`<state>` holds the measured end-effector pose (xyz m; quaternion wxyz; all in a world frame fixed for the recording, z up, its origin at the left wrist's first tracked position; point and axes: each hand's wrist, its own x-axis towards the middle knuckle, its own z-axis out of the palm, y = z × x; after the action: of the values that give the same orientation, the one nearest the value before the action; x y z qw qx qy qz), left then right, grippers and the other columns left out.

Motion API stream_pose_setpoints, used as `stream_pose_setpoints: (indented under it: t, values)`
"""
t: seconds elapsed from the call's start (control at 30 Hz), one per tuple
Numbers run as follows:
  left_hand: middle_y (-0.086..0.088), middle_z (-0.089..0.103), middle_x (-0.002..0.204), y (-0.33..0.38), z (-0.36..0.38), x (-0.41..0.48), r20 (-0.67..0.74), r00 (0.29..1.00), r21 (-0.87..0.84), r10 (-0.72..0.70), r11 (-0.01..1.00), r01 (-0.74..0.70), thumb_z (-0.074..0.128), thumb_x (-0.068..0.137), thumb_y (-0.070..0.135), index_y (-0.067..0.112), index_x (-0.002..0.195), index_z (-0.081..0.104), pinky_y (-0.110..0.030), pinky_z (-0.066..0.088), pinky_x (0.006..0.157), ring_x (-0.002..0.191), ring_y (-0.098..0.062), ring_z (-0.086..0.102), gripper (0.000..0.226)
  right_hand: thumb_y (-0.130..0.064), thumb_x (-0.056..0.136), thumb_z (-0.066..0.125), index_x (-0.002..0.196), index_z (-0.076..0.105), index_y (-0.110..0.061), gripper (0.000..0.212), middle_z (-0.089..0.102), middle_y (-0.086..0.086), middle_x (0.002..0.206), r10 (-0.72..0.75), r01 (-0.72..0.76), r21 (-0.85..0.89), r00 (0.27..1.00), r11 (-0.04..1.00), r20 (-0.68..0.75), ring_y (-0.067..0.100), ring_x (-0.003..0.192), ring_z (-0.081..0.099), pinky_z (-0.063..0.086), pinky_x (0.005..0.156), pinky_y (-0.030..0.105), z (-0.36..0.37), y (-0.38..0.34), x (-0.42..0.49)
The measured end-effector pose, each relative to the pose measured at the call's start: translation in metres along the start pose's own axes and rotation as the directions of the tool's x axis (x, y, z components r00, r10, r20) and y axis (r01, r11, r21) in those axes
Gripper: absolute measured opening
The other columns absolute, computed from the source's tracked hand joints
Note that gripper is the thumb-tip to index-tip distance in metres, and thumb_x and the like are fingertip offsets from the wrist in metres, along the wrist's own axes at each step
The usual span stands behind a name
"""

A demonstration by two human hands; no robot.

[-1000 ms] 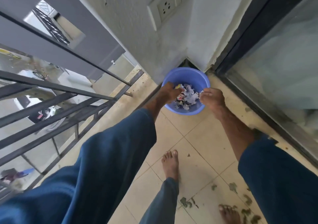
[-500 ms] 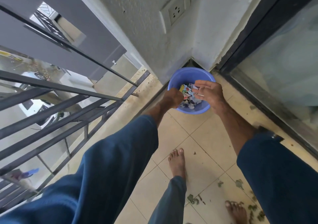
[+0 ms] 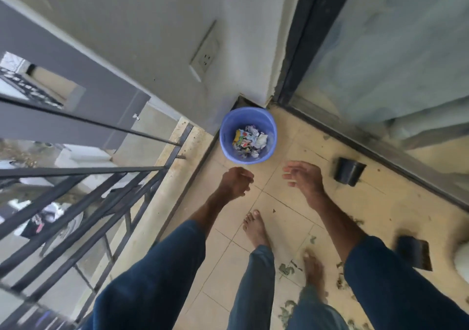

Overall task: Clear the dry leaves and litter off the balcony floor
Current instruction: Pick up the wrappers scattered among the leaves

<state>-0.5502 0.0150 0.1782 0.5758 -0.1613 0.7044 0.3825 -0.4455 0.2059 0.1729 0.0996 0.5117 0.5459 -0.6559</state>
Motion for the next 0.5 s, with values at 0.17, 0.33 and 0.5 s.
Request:
stream_pose_setpoints:
  t: [0.17,0.33,0.5]
  values:
    - [-0.008,0.073,0.087,0.010,0.035,-0.022,-0.006,0.997,0.123,0.074,0.990,-0.073,0.054,0.093,0.002,0.009,0.093,0.070,-0.023,0.044,0.052,0.060,-0.020,0.060,0.017,0.007,0.094,0.045,0.113,0.068,-0.001,0.030,0.073,0.018,0.102,0.006,0.002,0.155,0.999,0.988,-0.049,0.030,0.079,0.069,0.049,0.063,0.029,-0.035,0.003,-0.034]
    - [-0.003,0.071,0.068,0.024,0.077,-0.031,0.135,0.990,0.092,0.043,0.994,-0.056,0.050,0.100,-0.002,0.005,0.086,0.064,-0.015,0.038,0.043,0.044,-0.011,0.058,0.021,0.006,0.093,0.049,0.110,0.070,-0.006,0.029,0.076,0.013,0.099,0.028,0.005,0.222,0.989,0.975,-0.143,0.026,0.080,0.072,0.052,0.066,0.030,-0.078,0.017,-0.056]
    - [-0.005,0.072,0.072,0.044,0.137,-0.044,0.243,0.965,0.203,0.103,0.967,-0.154,0.050,0.099,-0.007,0.004,0.088,0.065,-0.014,0.040,0.042,0.045,-0.011,0.061,0.021,0.008,0.094,0.047,0.111,0.070,-0.003,0.030,0.076,0.015,0.099,0.034,0.037,0.315,0.976,0.948,-0.216,0.027,0.078,0.072,0.051,0.065,0.030,-0.132,0.035,-0.084]
